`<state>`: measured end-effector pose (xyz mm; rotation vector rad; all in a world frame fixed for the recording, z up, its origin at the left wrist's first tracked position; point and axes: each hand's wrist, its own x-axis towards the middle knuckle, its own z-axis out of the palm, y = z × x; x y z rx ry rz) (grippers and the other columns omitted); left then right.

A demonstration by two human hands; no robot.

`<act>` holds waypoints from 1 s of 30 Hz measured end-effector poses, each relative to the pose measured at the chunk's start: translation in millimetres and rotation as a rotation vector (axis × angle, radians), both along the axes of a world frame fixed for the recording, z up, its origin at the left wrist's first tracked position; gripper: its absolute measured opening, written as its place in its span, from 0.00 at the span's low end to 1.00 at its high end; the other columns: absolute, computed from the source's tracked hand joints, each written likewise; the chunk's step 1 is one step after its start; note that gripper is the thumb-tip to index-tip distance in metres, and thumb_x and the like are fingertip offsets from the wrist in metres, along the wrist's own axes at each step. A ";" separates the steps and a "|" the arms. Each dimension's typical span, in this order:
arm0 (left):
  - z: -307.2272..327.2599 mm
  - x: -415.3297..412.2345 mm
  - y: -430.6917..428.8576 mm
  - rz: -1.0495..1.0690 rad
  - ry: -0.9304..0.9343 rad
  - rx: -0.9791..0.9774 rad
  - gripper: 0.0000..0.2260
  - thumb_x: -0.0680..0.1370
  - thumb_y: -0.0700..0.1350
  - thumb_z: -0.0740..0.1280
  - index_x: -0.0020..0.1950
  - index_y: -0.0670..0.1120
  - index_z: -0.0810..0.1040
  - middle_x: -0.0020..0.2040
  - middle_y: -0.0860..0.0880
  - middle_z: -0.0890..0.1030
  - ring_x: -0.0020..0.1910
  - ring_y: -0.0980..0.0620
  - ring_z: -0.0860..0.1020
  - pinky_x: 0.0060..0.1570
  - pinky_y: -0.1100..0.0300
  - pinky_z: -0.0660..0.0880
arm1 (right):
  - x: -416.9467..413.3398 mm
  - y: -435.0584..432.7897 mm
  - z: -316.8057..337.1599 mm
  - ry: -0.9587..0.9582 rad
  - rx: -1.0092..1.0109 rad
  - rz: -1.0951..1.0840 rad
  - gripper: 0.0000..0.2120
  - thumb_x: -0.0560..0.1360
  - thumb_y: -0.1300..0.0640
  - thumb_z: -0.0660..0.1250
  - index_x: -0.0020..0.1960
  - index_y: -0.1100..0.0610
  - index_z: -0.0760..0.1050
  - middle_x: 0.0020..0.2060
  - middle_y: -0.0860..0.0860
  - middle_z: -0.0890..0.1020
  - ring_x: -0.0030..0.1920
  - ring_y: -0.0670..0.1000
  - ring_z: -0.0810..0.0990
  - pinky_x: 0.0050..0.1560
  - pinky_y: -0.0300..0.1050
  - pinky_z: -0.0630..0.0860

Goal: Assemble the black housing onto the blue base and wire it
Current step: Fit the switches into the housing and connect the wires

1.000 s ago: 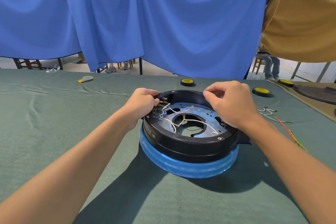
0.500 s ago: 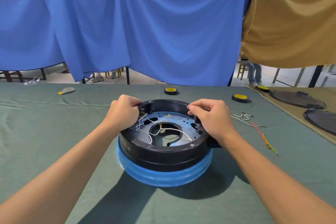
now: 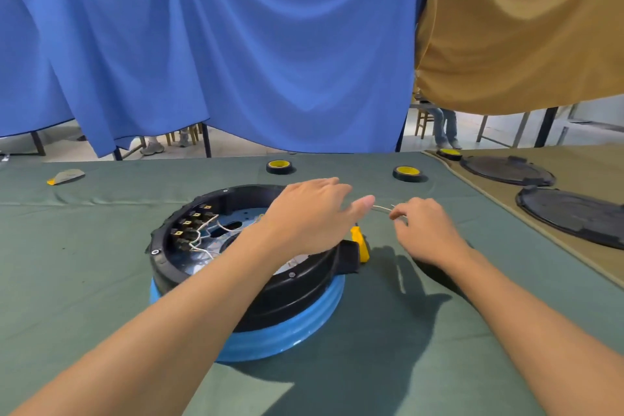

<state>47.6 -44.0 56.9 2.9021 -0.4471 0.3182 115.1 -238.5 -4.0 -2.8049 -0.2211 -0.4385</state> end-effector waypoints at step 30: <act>-5.6 3.5 -5.6 0.049 -0.437 -0.635 0.13 0.80 0.49 0.66 0.62 0.46 0.79 0.47 0.53 0.83 0.45 0.53 0.78 0.52 0.56 0.75 | -32.4 9.4 25.4 -0.102 0.885 0.383 0.11 0.73 0.72 0.68 0.47 0.58 0.82 0.40 0.51 0.85 0.40 0.43 0.84 0.41 0.32 0.77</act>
